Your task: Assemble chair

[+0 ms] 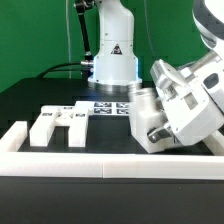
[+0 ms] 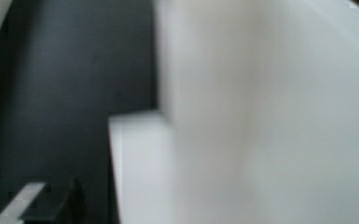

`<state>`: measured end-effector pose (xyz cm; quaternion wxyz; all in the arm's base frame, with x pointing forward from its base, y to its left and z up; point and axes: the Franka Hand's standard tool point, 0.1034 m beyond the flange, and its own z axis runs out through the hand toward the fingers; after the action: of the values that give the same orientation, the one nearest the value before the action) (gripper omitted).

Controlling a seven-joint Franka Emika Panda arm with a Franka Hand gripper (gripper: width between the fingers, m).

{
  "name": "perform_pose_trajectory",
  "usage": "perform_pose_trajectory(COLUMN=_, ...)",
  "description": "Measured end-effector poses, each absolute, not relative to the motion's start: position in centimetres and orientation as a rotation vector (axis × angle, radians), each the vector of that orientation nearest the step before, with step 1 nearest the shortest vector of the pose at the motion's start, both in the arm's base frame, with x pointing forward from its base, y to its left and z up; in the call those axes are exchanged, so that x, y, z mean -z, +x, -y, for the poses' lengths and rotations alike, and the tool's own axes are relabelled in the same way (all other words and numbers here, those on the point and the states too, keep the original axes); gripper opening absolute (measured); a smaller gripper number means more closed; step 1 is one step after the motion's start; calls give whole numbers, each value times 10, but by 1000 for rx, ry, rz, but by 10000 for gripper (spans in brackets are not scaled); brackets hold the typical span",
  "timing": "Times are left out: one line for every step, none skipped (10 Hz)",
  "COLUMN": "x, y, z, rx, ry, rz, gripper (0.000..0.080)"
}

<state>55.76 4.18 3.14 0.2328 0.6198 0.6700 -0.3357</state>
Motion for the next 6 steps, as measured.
perform_pose_trajectory(x=-29, y=560, z=-47, rx=919, ry=1701, rz=-1846, gripper=649)
perform_pose_trajectory(x=-27, y=562, z=-51, rx=916, ry=1704, rz=-1847, gripper=649)
perform_pose_trajectory(x=-28, y=564, z=-51, rx=921, ry=1701, rz=-1854, gripper=649)
perform_pose_trajectory(x=-31, y=566, z=-49, rx=937, ry=1696, rz=-1852, gripper=649)
perform_pose_trajectory(x=-37, y=567, z=-47, rx=955, ry=1698, rz=-1832, gripper=649)
perform_pose_trajectory(x=-44, y=567, z=-51, rx=955, ry=1694, rz=-1825, gripper=649)
